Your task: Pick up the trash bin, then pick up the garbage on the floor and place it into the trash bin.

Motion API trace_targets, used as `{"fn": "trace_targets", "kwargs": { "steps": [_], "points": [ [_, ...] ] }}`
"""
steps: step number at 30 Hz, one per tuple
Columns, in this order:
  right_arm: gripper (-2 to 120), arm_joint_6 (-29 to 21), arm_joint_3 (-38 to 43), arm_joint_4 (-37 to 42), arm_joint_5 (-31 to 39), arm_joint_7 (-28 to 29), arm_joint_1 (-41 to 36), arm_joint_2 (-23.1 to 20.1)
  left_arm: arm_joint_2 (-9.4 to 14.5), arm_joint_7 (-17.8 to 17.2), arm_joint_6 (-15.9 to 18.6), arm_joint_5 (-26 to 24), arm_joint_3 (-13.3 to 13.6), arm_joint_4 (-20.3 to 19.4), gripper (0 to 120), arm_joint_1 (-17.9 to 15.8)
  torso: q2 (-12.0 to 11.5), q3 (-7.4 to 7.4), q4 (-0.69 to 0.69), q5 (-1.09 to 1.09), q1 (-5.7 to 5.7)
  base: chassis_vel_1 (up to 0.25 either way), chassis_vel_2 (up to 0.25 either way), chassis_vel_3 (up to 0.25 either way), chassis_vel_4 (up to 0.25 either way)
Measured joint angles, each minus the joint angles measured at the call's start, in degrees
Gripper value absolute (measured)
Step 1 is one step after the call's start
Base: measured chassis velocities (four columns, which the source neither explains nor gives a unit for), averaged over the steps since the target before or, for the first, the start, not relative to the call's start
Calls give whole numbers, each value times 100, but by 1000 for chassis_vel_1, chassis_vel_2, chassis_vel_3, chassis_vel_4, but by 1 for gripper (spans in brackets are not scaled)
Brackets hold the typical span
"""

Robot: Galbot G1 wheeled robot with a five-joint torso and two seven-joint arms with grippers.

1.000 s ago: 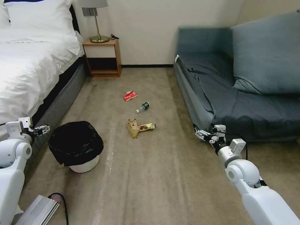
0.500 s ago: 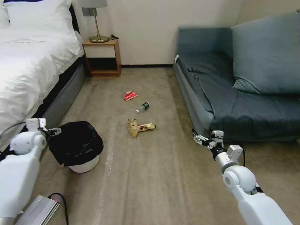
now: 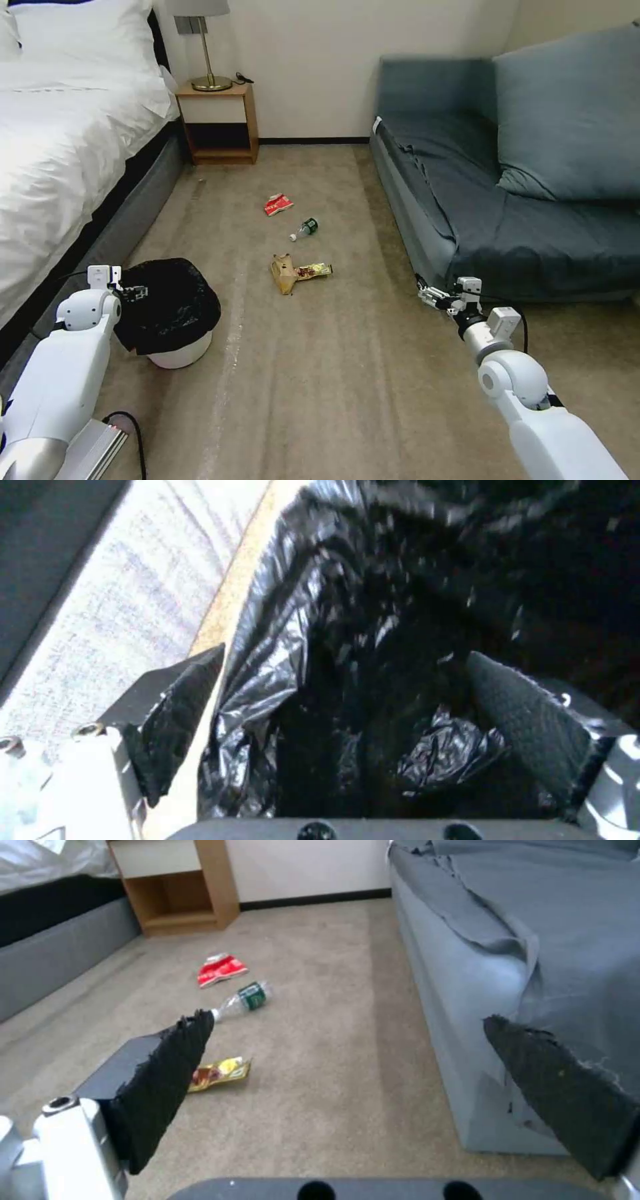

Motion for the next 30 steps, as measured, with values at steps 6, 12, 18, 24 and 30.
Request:
{"fn": "trace_targets", "kwargs": {
  "steps": [6, 12, 18, 24, 30],
  "points": [
    [100, 3, -33, 118, 57, 16, -55, -20, -12, 269, -135, 495, 67, 325, 70, -131, 0, 0, 1, 0, 0, 0, 0, 0, 0],
    [100, 15, 2, 175, 92, 21, -138, -53, -33, 241, -248, 509, 32, 306, 47, -108, 0, 0, 2, 2, 0, 0, 0, 0, 0],
    [100, 19, -4, 277, 130, 63, -166, -21, 17, 234, -369, 418, -10, 147, 28, 24, 1, -1, 1, 1, 0, 0, 0, 0, 0],
    [100, 41, 23, 390, 271, 190, -94, -68, 79, 237, -403, 346, -90, 2, 16, 197, 1, -1, -1, -2, 0, 0, 0, 0, 0],
    [100, 41, 69, 472, 327, 206, -225, -112, 35, 83, -526, 223, -239, -93, 16, 321, 1, 0, 0, -2, 0, 0, 0, 0, 0]
  ]
}}
